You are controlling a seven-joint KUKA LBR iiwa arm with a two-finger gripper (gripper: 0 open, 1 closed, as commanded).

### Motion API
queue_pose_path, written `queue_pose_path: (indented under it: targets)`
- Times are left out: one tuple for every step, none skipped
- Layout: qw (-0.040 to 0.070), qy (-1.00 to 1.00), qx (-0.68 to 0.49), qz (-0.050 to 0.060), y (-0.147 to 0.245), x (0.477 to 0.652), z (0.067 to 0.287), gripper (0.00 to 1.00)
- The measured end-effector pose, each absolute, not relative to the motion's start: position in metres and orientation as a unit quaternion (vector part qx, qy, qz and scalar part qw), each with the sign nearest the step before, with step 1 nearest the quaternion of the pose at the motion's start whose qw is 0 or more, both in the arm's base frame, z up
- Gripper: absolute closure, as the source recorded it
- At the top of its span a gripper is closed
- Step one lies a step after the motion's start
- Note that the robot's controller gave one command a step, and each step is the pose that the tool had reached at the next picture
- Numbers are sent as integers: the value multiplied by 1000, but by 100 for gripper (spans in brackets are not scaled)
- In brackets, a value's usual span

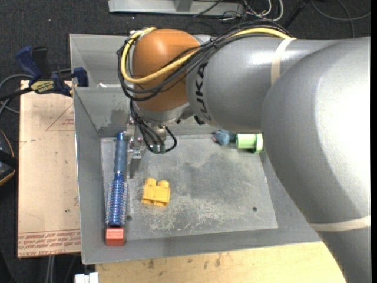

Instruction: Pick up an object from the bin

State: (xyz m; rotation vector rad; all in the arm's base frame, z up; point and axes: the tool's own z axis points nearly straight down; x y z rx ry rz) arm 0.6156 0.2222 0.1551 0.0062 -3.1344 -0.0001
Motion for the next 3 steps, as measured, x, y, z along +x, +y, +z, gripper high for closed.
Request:
queue_pose_path:
  targets:
    - [-8, -976, 219, -3, 233, 594, 76, 0]
    - [-1, -918, 397, -1, 248, 548, 100, 0]
    - [-1, -862, 508, -1, 254, 540, 103, 0]
